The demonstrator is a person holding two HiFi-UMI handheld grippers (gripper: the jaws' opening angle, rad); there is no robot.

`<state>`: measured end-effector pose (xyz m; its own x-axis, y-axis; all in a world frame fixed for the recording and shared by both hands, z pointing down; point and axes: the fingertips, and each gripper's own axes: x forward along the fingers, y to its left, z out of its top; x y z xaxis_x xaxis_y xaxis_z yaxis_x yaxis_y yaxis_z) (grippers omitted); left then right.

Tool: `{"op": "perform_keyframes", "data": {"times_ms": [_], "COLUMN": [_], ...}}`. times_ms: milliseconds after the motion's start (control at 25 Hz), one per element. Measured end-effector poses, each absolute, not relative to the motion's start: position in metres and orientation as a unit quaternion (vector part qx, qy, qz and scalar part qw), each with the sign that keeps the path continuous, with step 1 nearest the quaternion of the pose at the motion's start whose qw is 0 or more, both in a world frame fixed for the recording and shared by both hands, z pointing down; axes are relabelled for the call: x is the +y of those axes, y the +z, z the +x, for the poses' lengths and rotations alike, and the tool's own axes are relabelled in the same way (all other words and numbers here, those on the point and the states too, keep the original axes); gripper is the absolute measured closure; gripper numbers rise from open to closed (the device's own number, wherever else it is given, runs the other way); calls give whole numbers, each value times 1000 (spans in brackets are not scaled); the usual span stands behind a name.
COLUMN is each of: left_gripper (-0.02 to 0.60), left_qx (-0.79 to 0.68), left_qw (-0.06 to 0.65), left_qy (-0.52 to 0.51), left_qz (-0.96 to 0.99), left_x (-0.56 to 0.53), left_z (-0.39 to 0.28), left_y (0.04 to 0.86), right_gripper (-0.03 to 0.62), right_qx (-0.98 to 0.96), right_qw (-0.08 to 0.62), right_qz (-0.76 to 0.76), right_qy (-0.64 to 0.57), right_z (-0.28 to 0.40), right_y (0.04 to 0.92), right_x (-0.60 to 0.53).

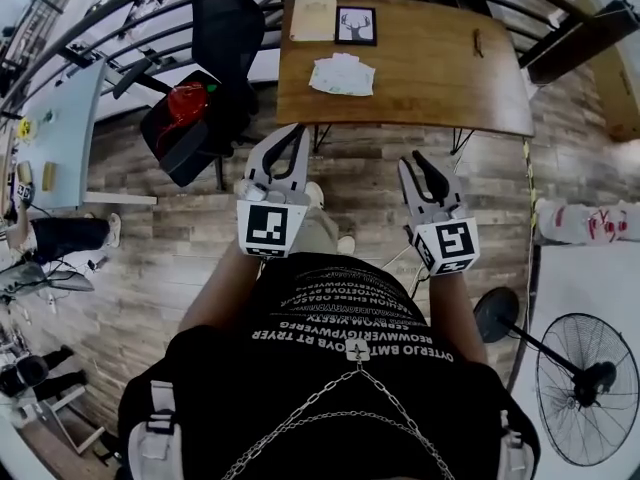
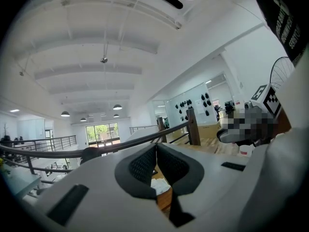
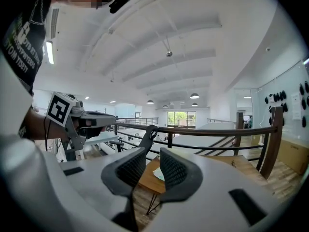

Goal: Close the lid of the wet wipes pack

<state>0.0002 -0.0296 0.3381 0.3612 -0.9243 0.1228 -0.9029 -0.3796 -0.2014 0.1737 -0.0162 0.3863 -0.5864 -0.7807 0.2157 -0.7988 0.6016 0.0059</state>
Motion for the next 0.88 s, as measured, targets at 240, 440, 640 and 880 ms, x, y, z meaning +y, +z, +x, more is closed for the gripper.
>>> {"op": "perform_keyframes", "data": {"times_ms": [240,440,640,880], "left_gripper": [554,554,554,554], "left_qx": [562,567,571,567], "left_qw": [42,36,28,26], "left_qy": [-99,-102,-97,-93], "left_qz": [-820,-816,-815,-818], "left_x": [-36,-45,-61,-91], "left_z": [-5,-16,-25,-34], "left_y": [345,350,351,349], "right_gripper": [495,494,496,494], "right_qx": [-889,-892,-895,-895], "right_qw": [106,109,110,113], "right_qz": [444,436,430,428], "right_qy": [49,49,47,47], "right_z": [171,161,152,137], "right_y": [393,398,396,393], "right_x": [-28,-38,-57,-89]}}
